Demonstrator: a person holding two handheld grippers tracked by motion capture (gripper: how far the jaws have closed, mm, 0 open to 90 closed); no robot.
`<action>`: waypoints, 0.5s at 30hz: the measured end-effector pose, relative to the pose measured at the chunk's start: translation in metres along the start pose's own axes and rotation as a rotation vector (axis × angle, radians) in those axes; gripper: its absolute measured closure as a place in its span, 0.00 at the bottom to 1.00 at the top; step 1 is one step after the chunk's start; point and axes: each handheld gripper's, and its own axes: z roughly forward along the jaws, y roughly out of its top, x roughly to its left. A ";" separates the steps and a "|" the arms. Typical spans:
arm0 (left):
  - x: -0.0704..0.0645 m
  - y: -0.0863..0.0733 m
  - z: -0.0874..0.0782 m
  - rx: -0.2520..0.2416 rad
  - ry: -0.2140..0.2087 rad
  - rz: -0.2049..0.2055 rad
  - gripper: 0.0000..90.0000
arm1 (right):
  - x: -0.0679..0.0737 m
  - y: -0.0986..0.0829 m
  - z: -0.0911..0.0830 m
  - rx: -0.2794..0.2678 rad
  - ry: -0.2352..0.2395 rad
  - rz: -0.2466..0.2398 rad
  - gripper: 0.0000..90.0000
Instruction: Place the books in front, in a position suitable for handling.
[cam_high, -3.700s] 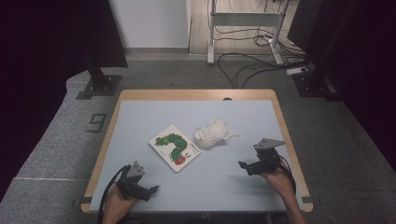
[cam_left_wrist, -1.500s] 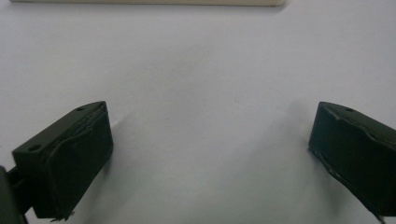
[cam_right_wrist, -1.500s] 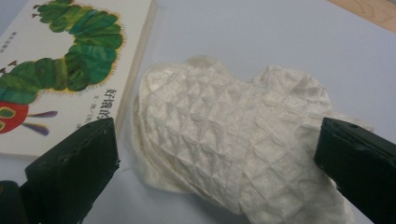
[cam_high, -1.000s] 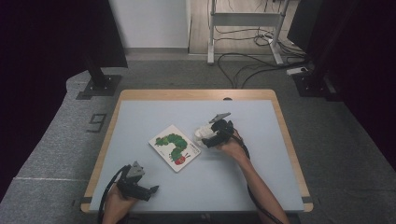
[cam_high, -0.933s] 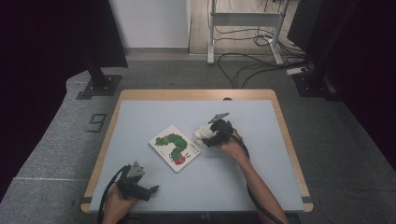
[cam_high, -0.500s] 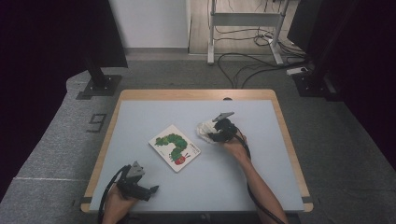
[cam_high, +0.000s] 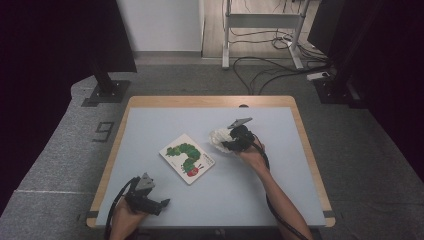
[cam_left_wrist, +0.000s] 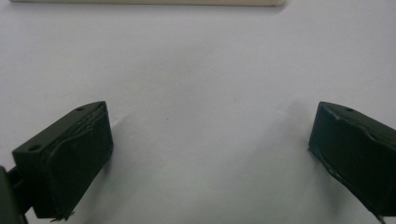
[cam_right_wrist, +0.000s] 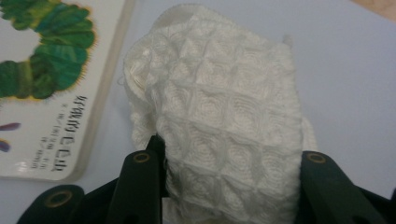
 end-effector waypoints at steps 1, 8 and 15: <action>0.000 0.000 0.000 0.000 0.000 0.000 0.00 | 0.000 0.000 0.000 0.000 0.000 0.000 0.64; 0.000 0.000 0.000 -0.001 0.000 0.000 0.00 | 0.007 0.011 -0.015 -0.024 0.015 -0.030 0.64; 0.000 0.000 0.000 0.000 0.000 0.000 0.00 | 0.008 0.009 -0.027 -0.034 0.024 -0.038 0.64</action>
